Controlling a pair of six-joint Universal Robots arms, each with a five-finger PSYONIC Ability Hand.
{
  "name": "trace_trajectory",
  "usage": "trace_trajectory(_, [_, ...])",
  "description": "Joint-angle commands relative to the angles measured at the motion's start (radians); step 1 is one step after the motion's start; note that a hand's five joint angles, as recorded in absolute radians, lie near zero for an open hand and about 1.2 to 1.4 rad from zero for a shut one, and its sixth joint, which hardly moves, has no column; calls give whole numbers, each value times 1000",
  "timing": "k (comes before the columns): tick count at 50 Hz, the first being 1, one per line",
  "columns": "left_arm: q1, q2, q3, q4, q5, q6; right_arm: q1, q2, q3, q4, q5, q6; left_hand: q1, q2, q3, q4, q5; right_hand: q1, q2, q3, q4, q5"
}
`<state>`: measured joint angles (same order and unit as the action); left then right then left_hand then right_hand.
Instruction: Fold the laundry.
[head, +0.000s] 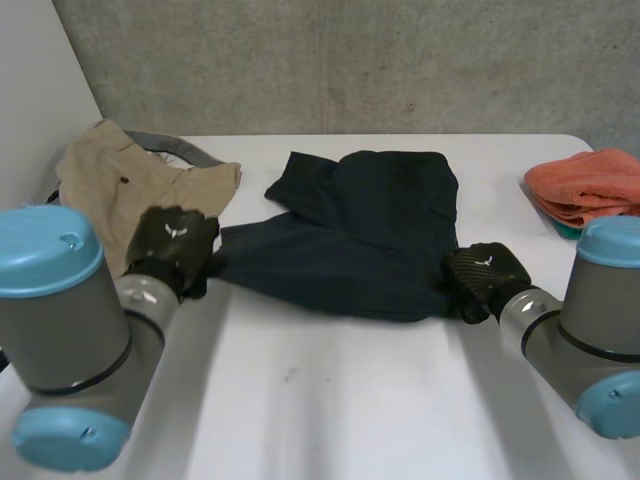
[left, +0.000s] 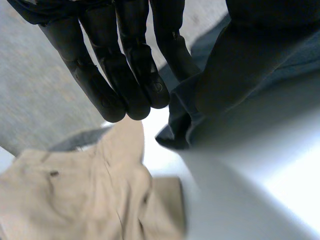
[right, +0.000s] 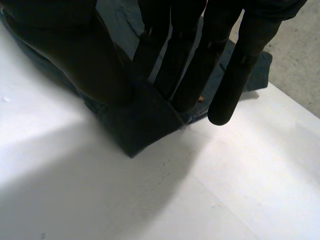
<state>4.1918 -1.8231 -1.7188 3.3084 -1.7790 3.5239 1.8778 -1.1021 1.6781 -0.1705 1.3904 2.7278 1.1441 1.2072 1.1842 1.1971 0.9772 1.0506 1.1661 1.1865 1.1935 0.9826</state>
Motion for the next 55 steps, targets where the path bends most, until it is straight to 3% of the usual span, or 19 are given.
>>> trace_trajectory(1, [-25,136,-113,-211,-7,43,-40,-183,52,319,-45,-172,252,189,212,199,245,346,230,210,203,239])
trace_trajectory(6, [-64,212,-195,-383,32,84,-133,-272,66,723,-94,-477,252,189,212,199,245,346,230,210,203,239])
trace_trajectory(10, [-128,215,-222,-518,59,96,-161,-315,74,870,-123,-632,252,189,212,199,245,346,230,210,203,239])
trace_trajectory(14, [-188,188,-211,-605,53,96,-160,-317,81,917,-116,-707,252,189,212,199,245,346,230,210,203,239])
trace_trajectory(21, [-179,68,-115,-512,6,112,-169,-280,48,887,-119,-665,252,189,212,199,245,346,230,210,203,239])
trace_trajectory(27, [-136,-88,82,-449,-57,136,-152,-236,-44,813,-108,-541,252,189,212,199,245,346,230,210,203,239])
trace_trajectory(32, [-114,-153,250,-388,-31,133,-155,-211,-133,669,-106,-387,252,189,212,199,245,346,230,210,203,239])
trace_trajectory(37, [-85,-281,492,-203,-8,151,-144,-115,-257,446,-73,-255,252,189,212,199,245,346,230,210,203,239])
trace_trajectory(41, [-69,-408,690,-104,-14,180,-128,-33,-343,308,-25,-220,252,189,212,199,245,346,230,210,203,239])
trace_trajectory(52, [-53,-788,1182,-3,27,299,-89,188,-479,-35,48,-229,252,189,212,199,245,346,230,210,203,239])
trace_trajectory(53, [-56,-833,1241,2,53,296,-85,211,-482,-76,61,-233,252,189,212,199,245,241,125,105,98,134])
trace_trajectory(54, [-58,-854,1268,7,71,293,-82,222,-482,-99,67,-234,252,189,212,199,245,-179,-294,-315,-322,-285])
trace_trajectory(55, [-59,-870,1291,11,90,288,-79,231,-480,-121,73,-238,46,-17,6,-7,38,-648,-764,-784,-791,-755])
